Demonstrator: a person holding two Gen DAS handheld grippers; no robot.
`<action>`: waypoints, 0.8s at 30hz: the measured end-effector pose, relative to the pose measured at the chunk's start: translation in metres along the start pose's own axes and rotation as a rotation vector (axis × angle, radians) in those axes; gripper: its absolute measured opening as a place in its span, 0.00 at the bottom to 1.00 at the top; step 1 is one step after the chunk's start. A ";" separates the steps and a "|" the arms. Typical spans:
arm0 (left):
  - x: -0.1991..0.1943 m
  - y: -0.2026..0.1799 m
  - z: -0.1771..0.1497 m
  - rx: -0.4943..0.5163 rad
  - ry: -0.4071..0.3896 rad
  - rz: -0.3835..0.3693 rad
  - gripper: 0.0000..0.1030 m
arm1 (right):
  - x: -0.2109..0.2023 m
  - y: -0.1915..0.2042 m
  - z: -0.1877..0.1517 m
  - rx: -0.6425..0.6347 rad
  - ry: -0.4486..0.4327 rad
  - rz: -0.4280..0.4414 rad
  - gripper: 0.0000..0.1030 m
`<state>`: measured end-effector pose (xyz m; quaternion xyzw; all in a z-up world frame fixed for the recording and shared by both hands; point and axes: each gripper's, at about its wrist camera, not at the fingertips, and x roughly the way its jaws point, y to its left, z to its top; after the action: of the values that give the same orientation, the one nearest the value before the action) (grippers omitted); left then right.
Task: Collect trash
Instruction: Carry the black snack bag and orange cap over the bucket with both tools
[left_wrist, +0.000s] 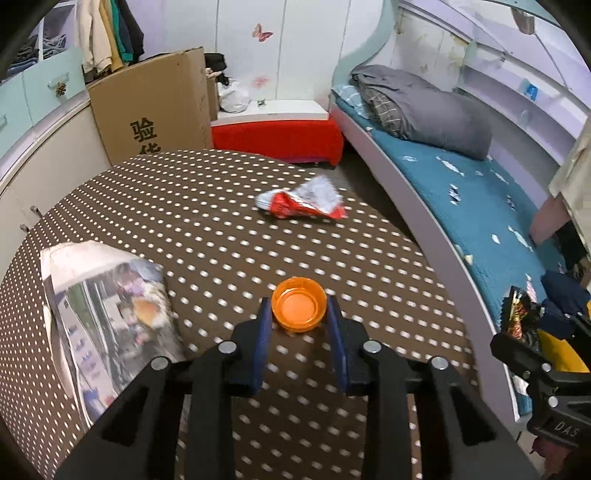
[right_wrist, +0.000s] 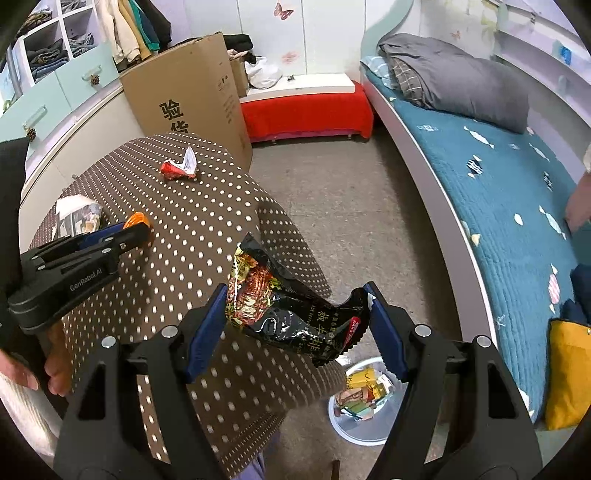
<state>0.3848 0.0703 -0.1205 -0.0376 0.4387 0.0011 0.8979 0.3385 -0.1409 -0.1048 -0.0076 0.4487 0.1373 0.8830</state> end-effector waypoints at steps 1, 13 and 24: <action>-0.002 -0.002 -0.001 0.005 -0.002 -0.003 0.28 | -0.003 -0.003 -0.003 0.005 -0.001 -0.003 0.69; -0.034 -0.084 -0.049 0.118 -0.019 -0.076 0.28 | -0.046 -0.054 -0.050 0.098 -0.017 -0.070 0.69; -0.046 -0.165 -0.088 0.241 0.005 -0.149 0.28 | -0.081 -0.110 -0.100 0.219 -0.032 -0.129 0.69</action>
<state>0.2927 -0.0990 -0.1273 0.0378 0.4337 -0.1185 0.8924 0.2422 -0.2793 -0.1123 0.0621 0.4455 0.0307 0.8926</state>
